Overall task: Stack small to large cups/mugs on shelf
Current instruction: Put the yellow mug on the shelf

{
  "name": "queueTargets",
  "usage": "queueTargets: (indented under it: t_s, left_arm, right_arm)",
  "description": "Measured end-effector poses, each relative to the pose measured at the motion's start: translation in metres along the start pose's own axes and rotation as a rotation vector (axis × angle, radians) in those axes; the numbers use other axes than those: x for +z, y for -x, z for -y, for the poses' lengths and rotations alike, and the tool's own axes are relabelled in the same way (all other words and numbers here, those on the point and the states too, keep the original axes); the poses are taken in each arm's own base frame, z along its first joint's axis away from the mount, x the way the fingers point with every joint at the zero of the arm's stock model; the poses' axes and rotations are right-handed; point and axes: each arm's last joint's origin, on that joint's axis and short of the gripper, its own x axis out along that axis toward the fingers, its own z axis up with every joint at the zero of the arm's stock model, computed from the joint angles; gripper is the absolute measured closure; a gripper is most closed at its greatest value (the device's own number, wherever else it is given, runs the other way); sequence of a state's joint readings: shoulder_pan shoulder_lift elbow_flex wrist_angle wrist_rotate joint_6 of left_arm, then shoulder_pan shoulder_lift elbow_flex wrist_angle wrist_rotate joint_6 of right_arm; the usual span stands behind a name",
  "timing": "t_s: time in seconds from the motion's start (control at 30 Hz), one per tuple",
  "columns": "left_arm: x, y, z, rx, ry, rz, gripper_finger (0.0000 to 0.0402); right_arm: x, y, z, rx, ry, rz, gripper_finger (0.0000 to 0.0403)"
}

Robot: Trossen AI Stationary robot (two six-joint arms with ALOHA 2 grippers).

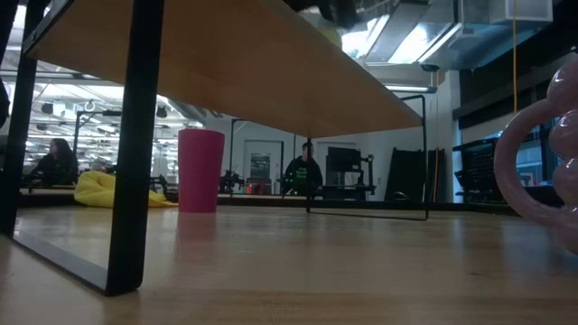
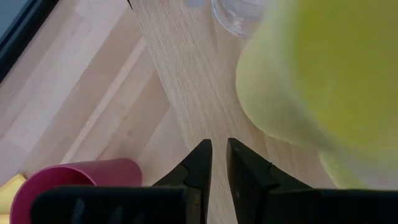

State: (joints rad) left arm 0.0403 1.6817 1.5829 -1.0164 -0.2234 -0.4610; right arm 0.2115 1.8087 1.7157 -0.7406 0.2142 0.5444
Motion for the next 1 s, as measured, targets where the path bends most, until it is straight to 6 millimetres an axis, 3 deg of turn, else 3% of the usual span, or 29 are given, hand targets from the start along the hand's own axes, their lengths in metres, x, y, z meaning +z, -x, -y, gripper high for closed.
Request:
queueTargets:
  t_s: [0.33, 0.47, 0.6, 1.0]
  left_arm:
    - [-0.001, 0.0, 0.001, 0.0, -0.006, -0.003, 0.0358]
    - [-0.005, 0.001, 0.004, 0.006, -0.023, -0.024, 0.0358]
    - [-0.013, 0.004, 0.009, 0.042, -0.025, -0.056, 0.0358]
    - [-0.025, 0.042, 0.027, -0.013, 0.074, 0.096, 0.0358]
  right_arm:
    - [0.03, 0.033, -0.009, 0.054, 0.044, 0.125, 0.04]
    - [0.035, 0.045, -0.006, -0.043, 0.08, 0.141, 0.04]
    - [0.035, 0.056, 0.01, -0.187, 0.119, 0.056, 0.04]
    - [0.037, 0.05, 0.042, -0.234, 0.147, -0.081, 0.04]
